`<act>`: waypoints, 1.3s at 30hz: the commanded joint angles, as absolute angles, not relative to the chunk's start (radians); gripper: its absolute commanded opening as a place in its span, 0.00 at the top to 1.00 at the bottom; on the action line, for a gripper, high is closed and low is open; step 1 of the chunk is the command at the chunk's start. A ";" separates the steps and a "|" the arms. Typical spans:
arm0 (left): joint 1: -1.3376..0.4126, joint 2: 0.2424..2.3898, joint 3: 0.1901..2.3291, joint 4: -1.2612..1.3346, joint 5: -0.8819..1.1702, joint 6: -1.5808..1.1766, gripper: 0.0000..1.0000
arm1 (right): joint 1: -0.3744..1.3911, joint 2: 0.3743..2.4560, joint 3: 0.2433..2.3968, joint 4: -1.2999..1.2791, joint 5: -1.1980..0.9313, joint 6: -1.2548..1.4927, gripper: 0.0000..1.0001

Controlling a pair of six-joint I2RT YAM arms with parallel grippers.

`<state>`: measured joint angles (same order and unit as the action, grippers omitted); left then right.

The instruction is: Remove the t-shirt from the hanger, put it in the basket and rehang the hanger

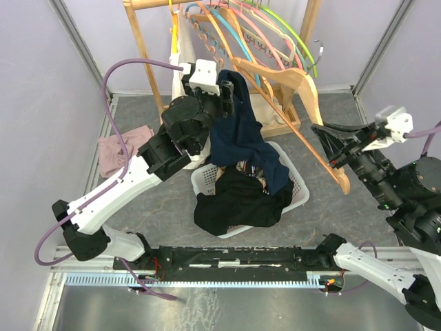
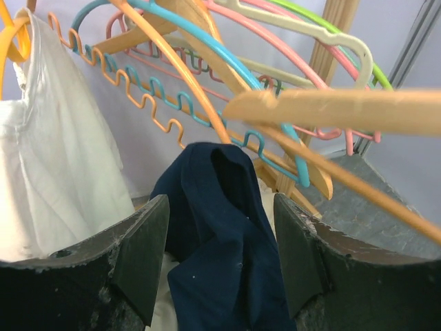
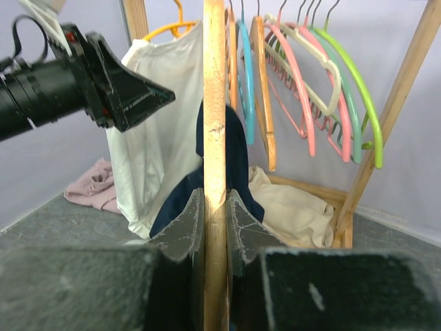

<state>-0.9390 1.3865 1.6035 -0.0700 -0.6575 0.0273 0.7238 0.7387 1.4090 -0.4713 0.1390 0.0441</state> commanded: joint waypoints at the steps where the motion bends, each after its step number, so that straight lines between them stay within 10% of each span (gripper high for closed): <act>1: -0.937 1.314 1.567 -0.004 -0.686 -0.006 0.32 | 0.724 0.739 1.440 -0.393 0.128 0.052 0.98; 39: -0.851 1.613 1.467 -0.308 -0.593 -0.349 0.00 | 0.724 0.665 1.370 -0.238 0.333 0.010 0.98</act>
<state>-0.8825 1.5932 1.4803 -0.3656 -0.5812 -0.2745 0.7238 0.6830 1.3674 -0.2996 0.3199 0.0238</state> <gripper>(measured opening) 0.997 0.161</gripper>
